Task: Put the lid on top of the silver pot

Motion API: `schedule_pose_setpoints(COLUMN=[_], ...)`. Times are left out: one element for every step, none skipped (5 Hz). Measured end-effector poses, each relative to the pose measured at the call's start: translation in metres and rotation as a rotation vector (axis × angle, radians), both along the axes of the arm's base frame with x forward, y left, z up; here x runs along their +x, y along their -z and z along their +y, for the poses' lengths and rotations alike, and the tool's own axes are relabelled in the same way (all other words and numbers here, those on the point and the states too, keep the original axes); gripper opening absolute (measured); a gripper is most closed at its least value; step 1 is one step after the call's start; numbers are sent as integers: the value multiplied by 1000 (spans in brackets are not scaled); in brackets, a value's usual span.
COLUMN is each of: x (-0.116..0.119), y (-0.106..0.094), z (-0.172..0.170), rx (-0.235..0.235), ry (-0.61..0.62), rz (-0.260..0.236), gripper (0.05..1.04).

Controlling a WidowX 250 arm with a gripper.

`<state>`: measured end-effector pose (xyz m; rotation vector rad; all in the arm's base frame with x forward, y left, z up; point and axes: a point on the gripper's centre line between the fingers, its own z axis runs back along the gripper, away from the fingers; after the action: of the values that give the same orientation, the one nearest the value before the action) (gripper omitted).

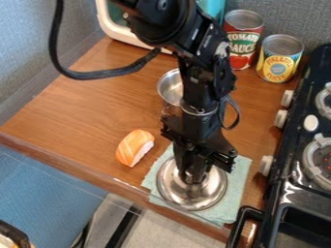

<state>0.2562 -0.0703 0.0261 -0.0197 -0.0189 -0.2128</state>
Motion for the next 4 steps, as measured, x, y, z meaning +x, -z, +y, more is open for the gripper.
schedule_pose_setpoints(x=[9, 39, 78, 109], y=[-25, -57, -71, -60], z=[-2, 4, 13, 24], rx=[-29, -65, -78, -58], ry=[4, -27, -55, -96], rz=[-38, -95, -130, -102], gripper=[280, 280, 280, 280])
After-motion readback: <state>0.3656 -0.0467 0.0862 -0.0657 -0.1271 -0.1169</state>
